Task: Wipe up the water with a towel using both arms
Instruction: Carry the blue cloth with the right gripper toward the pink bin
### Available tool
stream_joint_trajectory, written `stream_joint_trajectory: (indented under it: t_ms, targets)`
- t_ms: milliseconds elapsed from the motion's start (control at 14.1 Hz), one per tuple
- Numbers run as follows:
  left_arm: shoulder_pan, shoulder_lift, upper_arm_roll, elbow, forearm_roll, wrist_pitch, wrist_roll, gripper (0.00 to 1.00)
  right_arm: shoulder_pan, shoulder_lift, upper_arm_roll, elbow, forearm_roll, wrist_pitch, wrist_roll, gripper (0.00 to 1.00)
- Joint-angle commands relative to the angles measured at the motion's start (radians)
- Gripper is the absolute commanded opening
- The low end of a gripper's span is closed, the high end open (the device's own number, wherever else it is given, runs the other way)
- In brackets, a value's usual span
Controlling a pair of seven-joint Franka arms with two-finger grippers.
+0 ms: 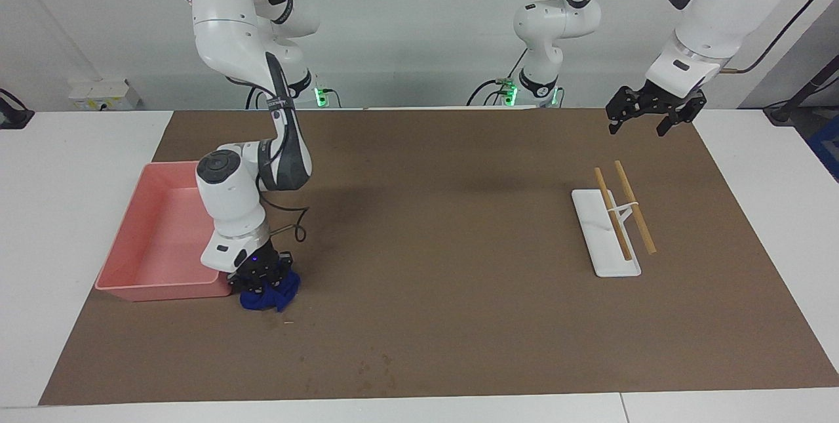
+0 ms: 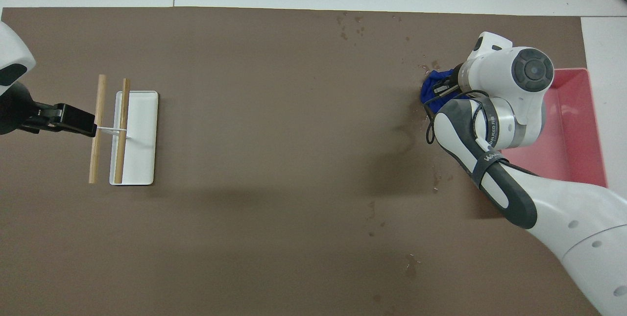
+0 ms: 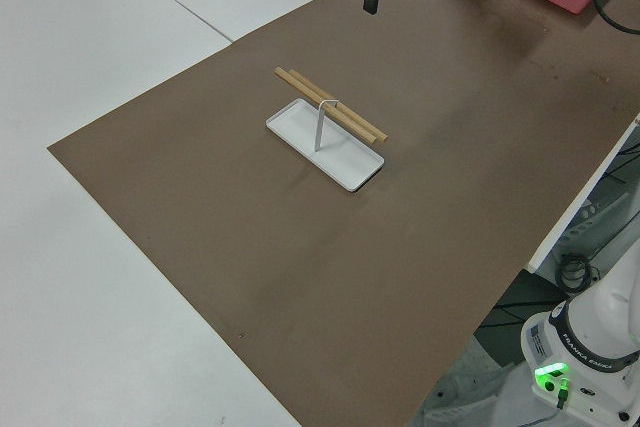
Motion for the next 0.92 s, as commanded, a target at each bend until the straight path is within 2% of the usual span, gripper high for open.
stream_joint_trajectory:
  t_ms: [0, 212, 354, 637, 850]
  targets:
    - [0.000, -0.029, 0.002, -0.031, 0.017, 0.002, 0.002, 1.00, -0.008, 0.076, 0.013, 0.062, -0.025, 0.070, -0.013, 0.00]
    - [0.000, -0.029, 0.002, -0.031, 0.017, 0.002, 0.002, 1.00, 0.003, 0.087, 0.018, 0.091, -0.011, 0.078, 0.002, 0.00]
    - [0.002, -0.031, 0.002, -0.031, 0.017, 0.002, 0.002, 1.00, 0.047, 0.098, 0.019, 0.128, -0.004, 0.063, 0.059, 0.00]
    - [0.002, -0.031, 0.002, -0.031, 0.017, 0.002, 0.002, 1.00, 0.087, 0.101, 0.019, 0.142, -0.008, 0.056, 0.107, 0.00]
    - [0.000, -0.029, 0.001, -0.031, 0.017, 0.002, 0.002, 1.00, 0.070, 0.114, 0.019, 0.187, -0.069, 0.024, 0.090, 0.00]
